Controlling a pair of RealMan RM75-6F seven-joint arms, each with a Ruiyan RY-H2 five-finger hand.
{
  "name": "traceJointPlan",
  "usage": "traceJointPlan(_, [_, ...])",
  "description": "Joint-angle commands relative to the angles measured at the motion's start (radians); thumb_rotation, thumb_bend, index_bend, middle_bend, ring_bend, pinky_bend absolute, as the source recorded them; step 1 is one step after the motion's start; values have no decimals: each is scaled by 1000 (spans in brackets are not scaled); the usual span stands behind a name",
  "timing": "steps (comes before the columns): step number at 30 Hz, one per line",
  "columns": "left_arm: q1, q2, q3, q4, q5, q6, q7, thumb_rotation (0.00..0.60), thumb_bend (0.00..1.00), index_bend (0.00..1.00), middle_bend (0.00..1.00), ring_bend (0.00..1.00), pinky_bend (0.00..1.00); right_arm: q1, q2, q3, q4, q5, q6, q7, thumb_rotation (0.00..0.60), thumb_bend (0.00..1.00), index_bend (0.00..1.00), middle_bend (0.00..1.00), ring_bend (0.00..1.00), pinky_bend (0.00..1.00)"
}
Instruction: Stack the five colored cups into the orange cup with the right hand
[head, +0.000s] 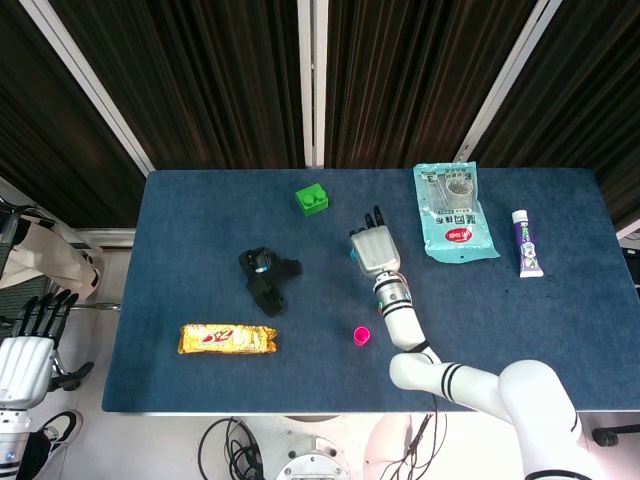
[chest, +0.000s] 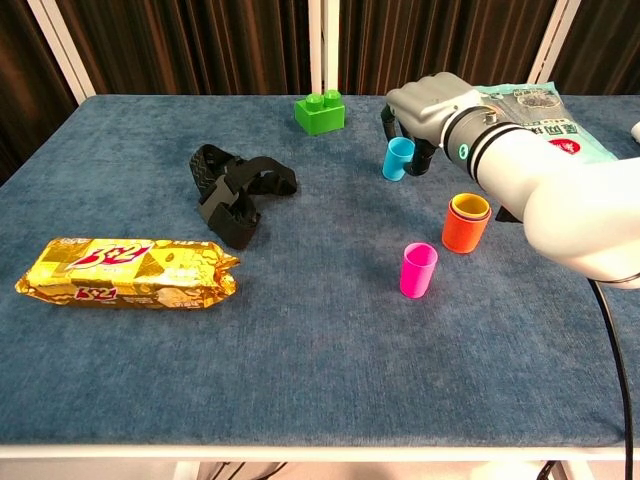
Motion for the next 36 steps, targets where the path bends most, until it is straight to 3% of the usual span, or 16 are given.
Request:
traceJointPlan(1, [0,0,0,-1,2,1,1,600,32,56,36,0,0,-10,16,7,-23,-14,14,6,600,273,494,464,135,0])
traceJointPlan(8, [-1,2,1,-8,7,0,16,600,32,57,36,0,0,-58,135,16,-214,-66,89,15,600,273,511,474,135,0])
traceJointPlan(14, [-3,-4,4,-18,12,-5,39,600,32,56,36,0,0,-117,309,2,-484,-90,147,-13,600,273,524,493,149,0])
traceJointPlan(22, [-11,-13,4,-39,20,-15,78,600,32,56,36,0,0,-179,507,-55,-772,-107,192,-69,600,273,530,497,150,0])
traceJointPlan(28, [-15,-14,3,-50,25,-15,95,600,32,57,36,0,0,-191,581,-106,-874,-95,189,-117,600,273,545,506,150,0])
traceJointPlan(36, [-12,-11,4,-53,22,-14,95,600,32,56,36,0,0,-173,604,-133,-919,-37,170,-157,600,273,557,514,150,0])
